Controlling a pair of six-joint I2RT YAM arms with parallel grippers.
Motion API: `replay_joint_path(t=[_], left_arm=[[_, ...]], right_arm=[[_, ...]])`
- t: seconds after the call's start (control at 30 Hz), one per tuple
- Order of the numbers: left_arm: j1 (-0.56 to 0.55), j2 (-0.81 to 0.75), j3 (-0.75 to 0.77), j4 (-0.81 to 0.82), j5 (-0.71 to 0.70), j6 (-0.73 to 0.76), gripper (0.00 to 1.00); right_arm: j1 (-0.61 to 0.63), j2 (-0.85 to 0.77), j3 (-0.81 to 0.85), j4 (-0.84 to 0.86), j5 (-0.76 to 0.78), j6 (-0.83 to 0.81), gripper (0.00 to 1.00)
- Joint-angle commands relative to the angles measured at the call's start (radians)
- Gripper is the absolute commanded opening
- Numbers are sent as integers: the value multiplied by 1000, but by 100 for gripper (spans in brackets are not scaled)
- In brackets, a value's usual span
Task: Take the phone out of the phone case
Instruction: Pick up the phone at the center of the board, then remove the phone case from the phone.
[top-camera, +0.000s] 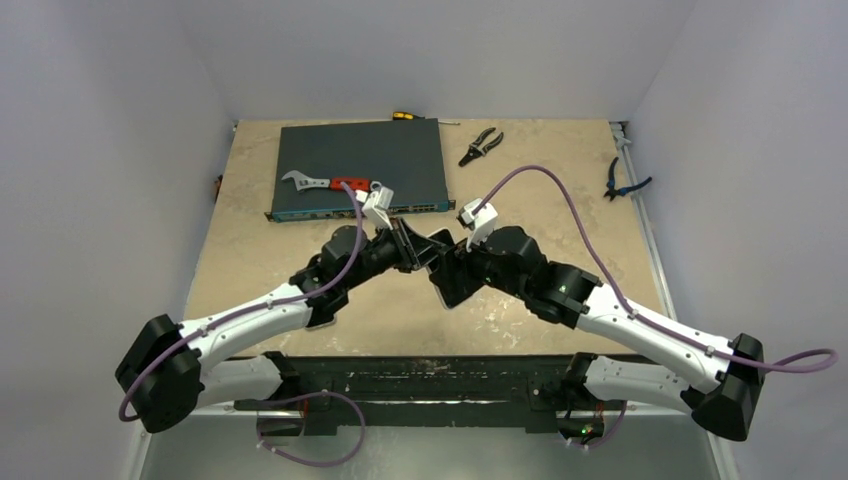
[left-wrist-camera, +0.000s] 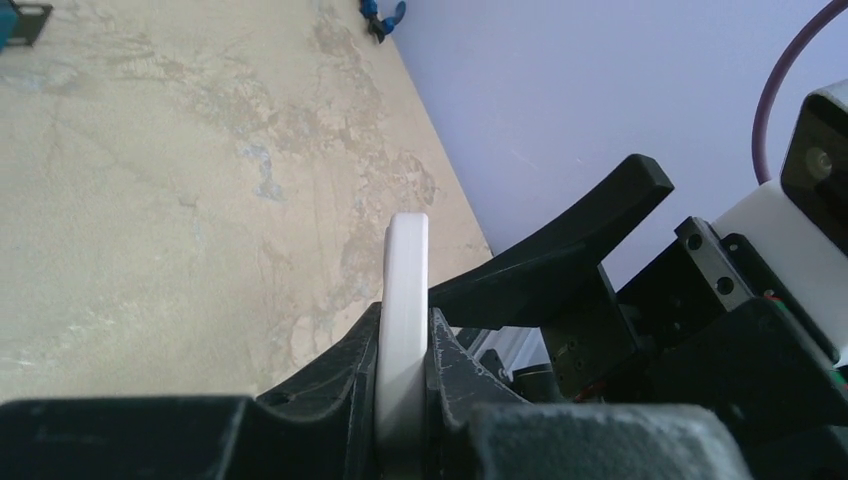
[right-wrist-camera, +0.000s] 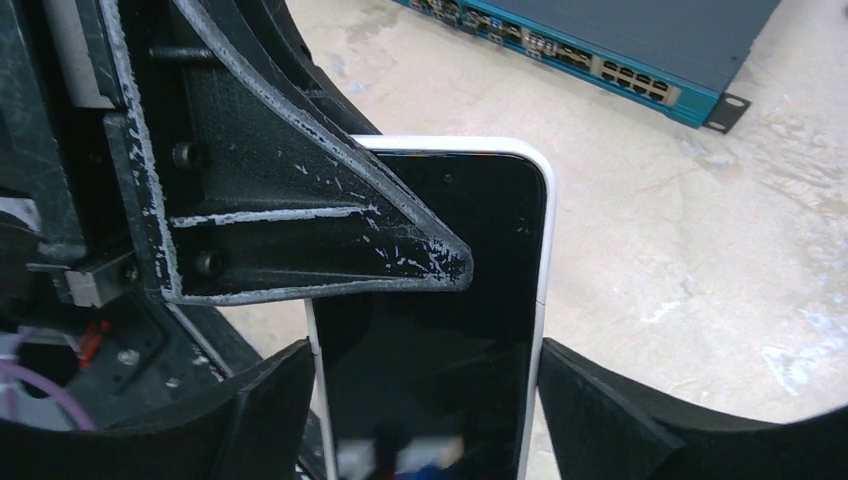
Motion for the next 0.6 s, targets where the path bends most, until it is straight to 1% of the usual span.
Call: replay_joint_path(t=[0.0, 0.03, 0.1, 0.13, 0.17, 0.3, 0.37, 0.43, 0.47, 0.53, 0.57], left_arm=[[36, -93, 129, 13, -100, 39, 0], [48, -103, 164, -11, -108, 56, 0], [70, -122, 236, -62, -153, 98, 0], [81, -130, 270, -82, -161, 114, 0], [95, -137, 303, -103, -170, 124, 0], [152, -163, 395, -132, -179, 120, 0], [176, -170, 418, -123, -164, 98, 0], [194, -173, 429, -94, -138, 71, 0], [197, -175, 428, -73, -122, 54, 0], [207, -180, 412, -16, -81, 4, 0], [214, -186, 397, 23, -64, -21, 0]], right_arm=[[-2, -15, 97, 80, -88, 92, 91], [-2, -15, 110, 79, -100, 100, 93], [-10, -27, 130, 88, -125, 122, 95], [-21, -39, 134, 106, -150, 92, 95], [-40, -54, 135, 123, -184, 145, 95], [-213, -123, 112, 244, -404, 280, 95], [-251, -184, 41, 376, -440, 344, 95], [-262, -239, -31, 538, -466, 399, 96], [-266, -242, -29, 571, -487, 410, 96], [-279, -219, 18, 524, -502, 402, 96], [-289, -217, 17, 539, -518, 407, 96]])
